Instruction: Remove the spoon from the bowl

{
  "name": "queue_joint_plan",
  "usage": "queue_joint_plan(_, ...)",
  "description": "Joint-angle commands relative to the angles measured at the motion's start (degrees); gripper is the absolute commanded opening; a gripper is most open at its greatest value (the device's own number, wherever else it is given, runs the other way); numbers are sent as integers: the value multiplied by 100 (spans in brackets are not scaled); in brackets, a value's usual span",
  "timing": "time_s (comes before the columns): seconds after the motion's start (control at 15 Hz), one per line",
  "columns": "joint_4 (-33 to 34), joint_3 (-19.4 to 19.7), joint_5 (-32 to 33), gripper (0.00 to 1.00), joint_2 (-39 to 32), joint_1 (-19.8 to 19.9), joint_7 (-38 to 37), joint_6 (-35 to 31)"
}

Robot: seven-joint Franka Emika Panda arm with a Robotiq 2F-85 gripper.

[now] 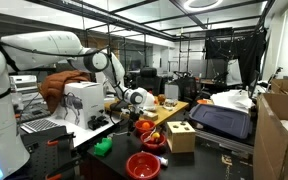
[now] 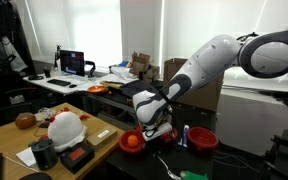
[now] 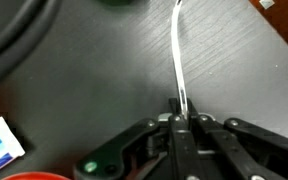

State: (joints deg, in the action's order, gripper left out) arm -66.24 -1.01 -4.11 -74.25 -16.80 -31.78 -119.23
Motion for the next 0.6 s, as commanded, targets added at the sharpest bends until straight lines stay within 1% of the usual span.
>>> queue_joint_plan(0.0, 242, 22, -107, 2, -114, 48, -71, 219)
queue_joint_plan(0.07, 254, 39, -82, 2, -130, 47, -61, 239)
queue_joint_plan(0.13, 255, 40, -69, 31, -140, 60, -22, 276)
queue_joint_plan(0.2, 246, 39, -64, 33, -136, 75, 9, 287)
queue_joint_plan(0.27, 241, 41, -63, 39, -135, 82, 15, 305)
queue_joint_plan(0.33, 221, 43, -65, 48, -118, 91, 20, 304)
queue_joint_plan(0.4, 203, 34, -83, 55, -98, 116, 30, 305)
queue_joint_plan(0.47, 176, 30, -98, 63, -72, 139, 33, 284)
queue_joint_plan(0.53, 61, -44, -108, 70, 35, 243, 108, 268)
